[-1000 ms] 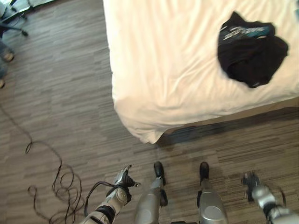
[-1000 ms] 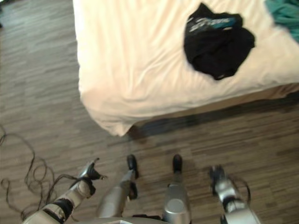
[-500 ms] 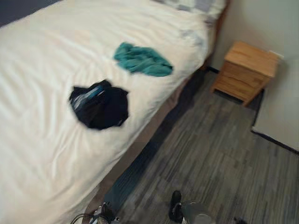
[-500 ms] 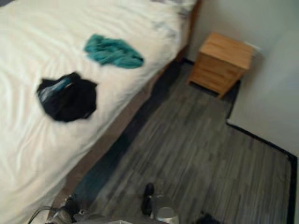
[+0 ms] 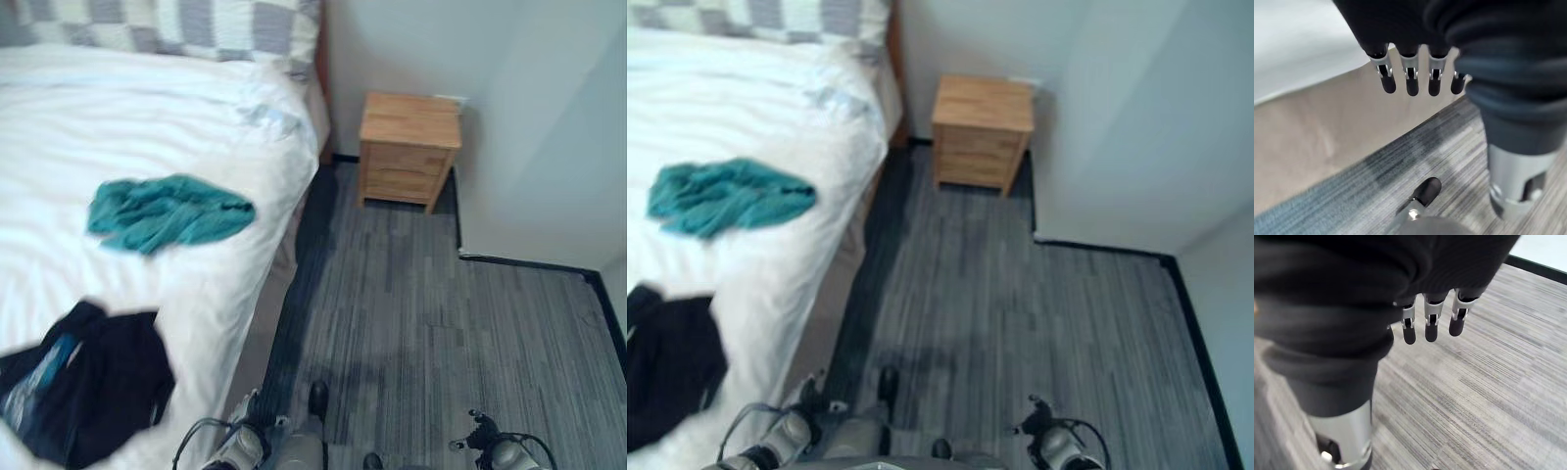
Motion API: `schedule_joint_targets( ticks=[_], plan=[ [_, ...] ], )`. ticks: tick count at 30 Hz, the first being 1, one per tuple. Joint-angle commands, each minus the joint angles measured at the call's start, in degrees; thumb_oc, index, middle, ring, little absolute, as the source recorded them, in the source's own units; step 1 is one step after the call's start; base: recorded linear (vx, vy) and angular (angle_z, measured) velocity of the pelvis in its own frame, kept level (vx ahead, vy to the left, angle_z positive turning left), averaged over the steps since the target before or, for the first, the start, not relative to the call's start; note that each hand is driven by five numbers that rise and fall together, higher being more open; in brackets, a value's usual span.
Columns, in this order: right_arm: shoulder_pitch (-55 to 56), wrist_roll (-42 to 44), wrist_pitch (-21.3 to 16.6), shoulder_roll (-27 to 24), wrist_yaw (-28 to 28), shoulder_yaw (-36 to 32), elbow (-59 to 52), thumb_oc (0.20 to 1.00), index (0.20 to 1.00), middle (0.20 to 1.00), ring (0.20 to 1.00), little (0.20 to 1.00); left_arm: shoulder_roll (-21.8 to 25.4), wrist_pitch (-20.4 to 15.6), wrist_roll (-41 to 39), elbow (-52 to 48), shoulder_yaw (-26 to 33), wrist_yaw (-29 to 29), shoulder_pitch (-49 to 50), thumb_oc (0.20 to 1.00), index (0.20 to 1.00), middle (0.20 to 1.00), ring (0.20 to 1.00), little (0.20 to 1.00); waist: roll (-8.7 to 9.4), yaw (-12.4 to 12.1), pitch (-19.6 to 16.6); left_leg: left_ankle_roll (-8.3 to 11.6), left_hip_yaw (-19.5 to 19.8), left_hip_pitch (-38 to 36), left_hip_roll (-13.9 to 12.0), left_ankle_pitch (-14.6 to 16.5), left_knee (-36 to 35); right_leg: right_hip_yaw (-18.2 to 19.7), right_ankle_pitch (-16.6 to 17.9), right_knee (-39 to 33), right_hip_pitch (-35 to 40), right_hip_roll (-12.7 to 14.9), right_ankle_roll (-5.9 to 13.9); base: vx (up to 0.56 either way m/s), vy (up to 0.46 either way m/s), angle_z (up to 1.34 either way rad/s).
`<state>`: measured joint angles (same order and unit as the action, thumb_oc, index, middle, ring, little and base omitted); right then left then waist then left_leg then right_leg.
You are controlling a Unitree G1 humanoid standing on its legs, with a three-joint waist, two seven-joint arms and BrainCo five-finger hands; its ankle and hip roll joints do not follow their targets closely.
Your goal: Tidy up the quilt and then pick up the clothes from the bed and put them into the laundry hamper.
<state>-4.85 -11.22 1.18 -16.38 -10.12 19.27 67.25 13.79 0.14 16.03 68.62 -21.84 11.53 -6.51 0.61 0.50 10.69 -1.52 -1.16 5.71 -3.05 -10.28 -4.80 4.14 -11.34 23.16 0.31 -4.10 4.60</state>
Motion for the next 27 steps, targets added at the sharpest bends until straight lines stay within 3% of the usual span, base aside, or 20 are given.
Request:
schedule_joint_targets(
  ticks=[1,3,4,5,6,7,8,9,12,13,15,16,17,18,19,22,23,24,25,27],
  plan=[
    [-1.6,0.5,0.91,-0.08,-2.41,-3.78,-1.15,1.0,1.0,1.0,1.0,1.0,2.77,0.41,1.75,0.45,0.89,1.86,-3.67,1.0,1.0,1.0,1.0,1.0,1.39,1.88,4.47,1.02,-4.19,-7.71,0.59,12.75,2.55,-10.06,10.04,8.58,-9.04,12.55,6.49,0.51,0.261,-0.96],
    [-1.34,0.72,0.9,-0.12,-2.52,-4.04,-1.04,1.0,1.0,1.0,1.0,1.0,3.01,0.39,2.13,0.42,0.79,1.81,-3.53,1.0,1.0,1.0,1.0,1.0,0.8,2.45,4.61,0.96,-4.78,-8.97,0.48,13.27,2.16,-11.92,9.25,6.45,-9.89,12.3,6.11,0.4,0.137,-0.89],
    [-0.63,2.09,0.65,-0.15,-2.69,-4.77,-0.74,1.0,1.0,1.0,1.0,1.0,3.23,0.12,3.15,0.58,0.62,1.52,-3.17,1.0,1.0,1.0,1.0,1.0,0.15,4.05,4.86,1.05,-5.42,-12.04,1.03,14.89,1.04,-13.23,6.92,0.26,-12.15,9.57,5.13,0.29,0.044,-0.43],
    [-0.64,2.09,0.65,-0.15,-2.69,-4.77,-0.74,1.0,1.0,1.0,1.0,1.0,3.23,0.12,3.16,0.58,0.62,1.51,-3.18,1.0,1.0,1.0,1.0,1.0,0.07,4.04,4.78,1.08,-5.43,-11.9,0.93,14.82,1.05,-13.26,7.16,-0.03,-12.16,9.45,5.09,0.64,0.029,-0.17],
    [0.27,3.72,0.36,0.01,-2.49,-5.69,0.18,1.0,1.0,1.0,1.0,1.0,3.51,0.03,4.7,1.14,0.6,1.09,-3.25,1.0,1.0,1.0,1.0,1.0,0.22,5.92,4.46,1.22,-5.05,-14.93,2.32,16.99,0.28,-12.04,8.5,-12.02,-13.08,7.03,5.13,0.35,-0.017,-0.02],
    [0.27,3.73,0.36,0.02,-2.49,-5.68,0.19,1.0,1.0,1.0,1.0,1.0,3.52,0.03,4.7,1.14,0.6,1.09,-3.25,1.0,1.0,1.0,1.0,1.0,0.2,5.93,4.43,1.23,-5.04,-14.87,2.29,16.91,0.27,-12.08,8.8,-12.45,-12.93,6.97,5.12,0.68,-0.035,0.0],
    [1.29,4.79,0.17,0.24,-2.3,-6.25,0.12,1.0,1.0,1.0,1.0,1.0,3.85,-0.07,6.87,1.26,0.33,0.65,-3.74,1.0,1.0,1.0,1.0,1.0,0.16,7.75,4.02,1.88,-4.29,-17.28,2.77,19.06,-0.15,-8.52,11.16,-20.87,-14.47,5.96,5.85,0.48,-0.025,0.07],
    [1.84,5.3,0.02,0.4,-2.13,-6.43,0.16,1.0,1.0,1.0,1.0,1.0,4.0,-0.29,7.77,1.39,0.16,0.81,-4.06,1.0,1.0,1.0,1.0,1.0,0.12,8.81,3.93,2.07,-3.91,-18.49,3.0,20.03,-0.09,-5.77,12.39,-22.79,-15.62,5.67,6.57,0.49,-0.022,0.31],
    [3.63,4.85,0.26,-0.11,-1.8,-6.2,1.51,1.0,1.0,1.0,1.0,1.0,3.6,-0.69,7.81,1.37,0.21,1.03,-3.95,1.0,1.0,1.0,1.0,1.0,-0.62,9.18,3.33,2.14,-2.22,-21.53,3.25,22.99,3.02,-4.47,14.39,-24.36,-14.21,5.51,5.92,0.54,-0.062,0.45],
    [3.7,5.24,0.33,-0.26,-1.7,-6.51,2.13,1.0,1.0,1.0,1.0,1.0,3.3,-0.65,7.6,1.34,0.3,0.88,-3.86,1.0,1.0,1.0,1.0,1.0,-0.93,9.57,2.84,2.72,-1.82,-20.94,2.9,22.73,6.86,-5.07,14.64,-24.86,-13.07,5.34,5.2,0.47,-0.13,0.29],
    [3.64,5.3,0.38,-0.6,-1.29,-6.72,3.34,1.0,1.0,1.0,1.0,1.0,2.53,-1.12,5.34,0.6,1.54,0.99,-3.25,1.0,1.0,1.0,1.0,1.0,-1.71,8.77,3.0,5.93,-2.32,-17.18,2.12,16.91,21.35,-6.7,14.37,-25.96,-8.7,4.83,3.65,0.4,-0.187,0.28],
    [3.67,4.85,0.39,-0.83,-1.5,-6.39,3.12,1.0,1.0,1.0,1.0,1.0,2.59,-1.19,3.94,-0.34,1.99,1.49,-3.26,1.0,1.0,1.0,1.0,1.0,-0.93,7.81,3.85,7.35,-1.13,-11.9,1.89,12.57,31.93,-7.25,14.09,-26.45,-6.33,5.62,2.39,0.21,-0.16,0.33],
    [3.64,4.85,0.39,-0.79,-1.51,-6.38,3.13,1.0,1.0,1.0,1.0,1.0,2.63,-1.19,3.93,-0.34,2.0,1.48,-3.27,1.0,1.0,1.0,1.0,1.0,-0.76,7.96,3.67,7.33,-0.99,-11.56,2.07,12.42,31.99,-7.35,14.17,-26.46,-6.56,5.83,2.41,0.17,-0.191,0.27],
    [2.82,4.23,0.45,-1.48,-1.45,-5.92,2.3,1.0,1.0,1.0,1.0,1.0,2.61,-1.55,1.95,-1.27,2.56,1.96,-3.63,1.0,1.0,1.0,1.0,1.0,0.46,6.3,5.13,7.54,0.24,-5.26,2.58,9.6,42.36,-8.17,13.66,-26.99,-4.01,7.03,1.26,0.25,-0.223,0.05],
    [0.09,3.47,0.49,-2.21,-1.54,-4.37,1.22,1.0,1.0,1.0,1.0,1.0,2.01,-1.55,0.01,-1.44,2.79,3.15,-4.72,1.0,1.0,1.0,1.0,1.0,1.98,4.32,6.22,6.88,-2.34,1.38,1.18,11.47,48.05,-8.88,12.05,-28.0,-1.04,8.24,0.49,0.39,-0.238,0.22],
    [-1.31,2.21,0.51,-2.51,-1.42,-2.49,0.52,1.0,1.0,1.0,1.0,1.0,1.26,-1.63,-0.32,-1.82,2.76,3.45,-4.49,1.0,1.0,1.0,1.0,1.0,2.41,2.21,5.74,6.23,-6.05,4.44,0.3,12.54,39.38,-10.33,9.59,-28.16,1.66,9.35,0.85,0.4,-0.043,0.13],
    [-1.36,1.8,0.04,-3.01,-1.68,-2.28,-0.09,1.0,1.0,1.0,1.0,1.0,0.83,-1.63,0.51,-1.81,2.66,3.1,-3.31,1.0,1.0,1.0,1.0,1.0,1.55,1.13,4.72,5.35,-10.83,3.66,-0.29,13.07,26.3,-12.29,7.47,-28.16,3.86,9.58,1.51,0.28,0.041,-0.04],
    [-1.37,1.8,0.03,-3.01,-1.67,-2.27,-0.09,1.0,1.0,1.0,1.0,1.0,0.84,-1.62,0.52,-1.82,2.67,3.1,-3.31,1.0,1.0,1.0,1.0,1.0,1.68,1.15,4.61,5.3,-10.88,3.61,-0.1,12.75,25.88,-12.29,7.53,-28.16,3.72,9.73,1.53,0.58,0.083,0.3],
    [-1.3,2.55,-0.3,-3.2,-1.8,-3.71,-0.65,1.0,1.0,1.0,1.0,1.0,0.5,-1.3,1.85,-0.88,3.05,2.58,-1.99,1.0,1.0,1.0,1.0,1.0,0.24,1.33,3.61,5.6,-22.53,2.4,-2.42,10.53,13.08,-16.13,4.53,-28.16,7.04,9.26,2.16,0.46,0.08,0.52],
    [-1.53,3.52,-0.24,-3.44,-2.19,-5.39,-0.9,1.0,1.0,1.0,1.0,1.0,0.26,-0.54,2.84,-0.19,3.71,2.19,-1.03,1.0,1.0,1.0,1.0,1.0,-0.07,2.16,2.72,6.14,-32.54,1.23,-4.86,9.37,8.85,-19.85,2.56,-27.85,9.78,9.07,2.72,0.46,0.114,1.32]
  ],
)
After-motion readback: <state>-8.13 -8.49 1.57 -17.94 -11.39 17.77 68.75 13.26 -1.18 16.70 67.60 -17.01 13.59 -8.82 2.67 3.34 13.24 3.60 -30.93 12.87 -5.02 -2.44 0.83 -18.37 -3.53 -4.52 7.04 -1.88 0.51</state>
